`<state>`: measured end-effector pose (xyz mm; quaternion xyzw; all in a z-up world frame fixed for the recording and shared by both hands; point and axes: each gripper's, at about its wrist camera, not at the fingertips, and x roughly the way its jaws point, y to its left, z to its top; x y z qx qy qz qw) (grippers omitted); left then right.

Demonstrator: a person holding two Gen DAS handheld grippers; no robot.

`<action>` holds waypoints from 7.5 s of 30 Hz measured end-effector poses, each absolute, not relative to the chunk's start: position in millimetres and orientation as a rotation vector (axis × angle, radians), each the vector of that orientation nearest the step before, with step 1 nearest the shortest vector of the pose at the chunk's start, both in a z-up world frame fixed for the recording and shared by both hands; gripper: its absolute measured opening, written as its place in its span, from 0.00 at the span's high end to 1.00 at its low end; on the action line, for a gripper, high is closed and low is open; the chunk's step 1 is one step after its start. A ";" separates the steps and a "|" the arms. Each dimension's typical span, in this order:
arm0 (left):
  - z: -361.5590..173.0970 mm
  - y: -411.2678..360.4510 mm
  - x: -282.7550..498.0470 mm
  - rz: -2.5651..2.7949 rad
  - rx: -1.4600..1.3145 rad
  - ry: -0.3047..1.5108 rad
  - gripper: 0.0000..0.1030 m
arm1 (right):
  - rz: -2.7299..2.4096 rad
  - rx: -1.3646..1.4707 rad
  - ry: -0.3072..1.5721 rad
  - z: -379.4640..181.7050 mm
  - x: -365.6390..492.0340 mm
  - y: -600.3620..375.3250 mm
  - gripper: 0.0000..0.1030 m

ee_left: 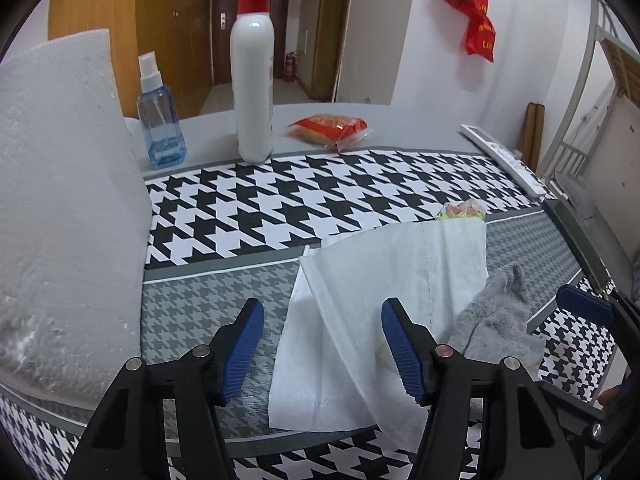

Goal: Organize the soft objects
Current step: 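Close the left gripper on the white tissue while the right gripper grasps the grey sock, then lift the white tissue with the left tool while the right tool lifts the grey sock, then carry the tissue and sock with both tools over the white foam box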

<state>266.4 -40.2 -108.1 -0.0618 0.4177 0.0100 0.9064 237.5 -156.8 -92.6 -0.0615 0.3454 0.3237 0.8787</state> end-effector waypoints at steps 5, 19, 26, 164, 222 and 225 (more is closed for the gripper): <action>-115.2 -34.3 270.6 0.026 -0.154 0.888 0.41 | 0.673 -0.132 0.723 -93.1 238.9 -155.1 0.08; -116.6 -45.8 272.1 0.003 -0.080 0.872 0.94 | 0.676 -0.160 0.753 -97.3 242.1 -148.0 0.08; -110.0 -41.7 265.0 -0.019 -0.108 0.816 0.97 | 0.672 -0.168 0.774 -99.8 245.3 -145.8 0.18; -83.2 -15.5 202.2 0.106 -0.080 0.736 0.93 | 0.538 -0.234 0.785 -99.7 219.3 -173.8 0.82; 27.6 -1.1 135.1 0.073 0.012 0.397 0.93 | 0.615 -0.109 0.422 16.5 189.0 -126.3 0.82; 28.9 -1.5 134.9 0.075 0.012 0.391 0.93 | 0.617 -0.107 0.418 17.9 189.4 -124.6 0.82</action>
